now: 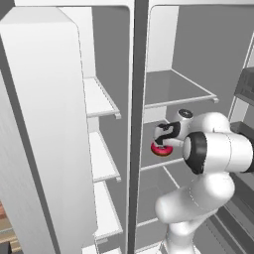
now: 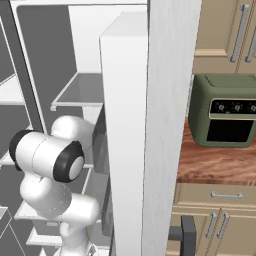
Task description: Take the cupcake and donut from the fridge and place them on the empty tray on the dining counter.
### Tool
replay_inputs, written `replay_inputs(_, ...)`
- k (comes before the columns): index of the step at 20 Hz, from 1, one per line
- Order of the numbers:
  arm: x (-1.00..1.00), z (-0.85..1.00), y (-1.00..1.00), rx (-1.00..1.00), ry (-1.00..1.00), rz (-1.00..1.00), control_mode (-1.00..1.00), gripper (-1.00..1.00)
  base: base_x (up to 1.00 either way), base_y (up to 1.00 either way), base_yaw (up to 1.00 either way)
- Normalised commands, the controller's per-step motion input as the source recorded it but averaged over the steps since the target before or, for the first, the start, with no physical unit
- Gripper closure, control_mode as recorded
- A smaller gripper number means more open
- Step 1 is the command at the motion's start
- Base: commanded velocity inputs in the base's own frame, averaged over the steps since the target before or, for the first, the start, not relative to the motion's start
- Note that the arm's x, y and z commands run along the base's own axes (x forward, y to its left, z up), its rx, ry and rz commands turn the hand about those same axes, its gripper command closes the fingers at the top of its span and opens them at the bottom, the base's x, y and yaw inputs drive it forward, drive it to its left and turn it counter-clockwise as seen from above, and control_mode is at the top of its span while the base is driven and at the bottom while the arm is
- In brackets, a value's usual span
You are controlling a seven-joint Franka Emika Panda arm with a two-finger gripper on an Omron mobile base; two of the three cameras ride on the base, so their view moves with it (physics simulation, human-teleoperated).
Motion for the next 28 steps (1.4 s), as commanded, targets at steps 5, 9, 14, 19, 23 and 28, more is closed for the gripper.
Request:
replay_inputs(5, -0.06, -0.56, 0.0, 0.0, 0.0, 0.0, -1.0, 1.0, 0.0, 0.0, 0.0)
replay_inputs(9, -0.27, -0.56, 0.22, 0.0, -0.02, -0.01, -1.0, 1.0, 0.0, 0.0, 0.0)
replay_inputs(14, -0.42, -0.53, 0.41, 0.0, -0.06, -0.01, -1.0, 1.0, 0.0, 0.0, 0.0)
replay_inputs(19, -0.55, -0.05, 0.0, 0.0, -0.13, -0.01, -1.0, 1.0, 0.0, 0.0, 0.0)
replay_inputs(23, -0.43, 0.34, 0.0, 0.0, -0.07, 0.0, -1.0, 1.0, 0.0, 0.0, 0.0)
replay_inputs(28, -0.3, 0.93, 0.0, 0.0, 0.01, 0.0, -1.0, 1.0, 0.0, 0.0, 0.0)
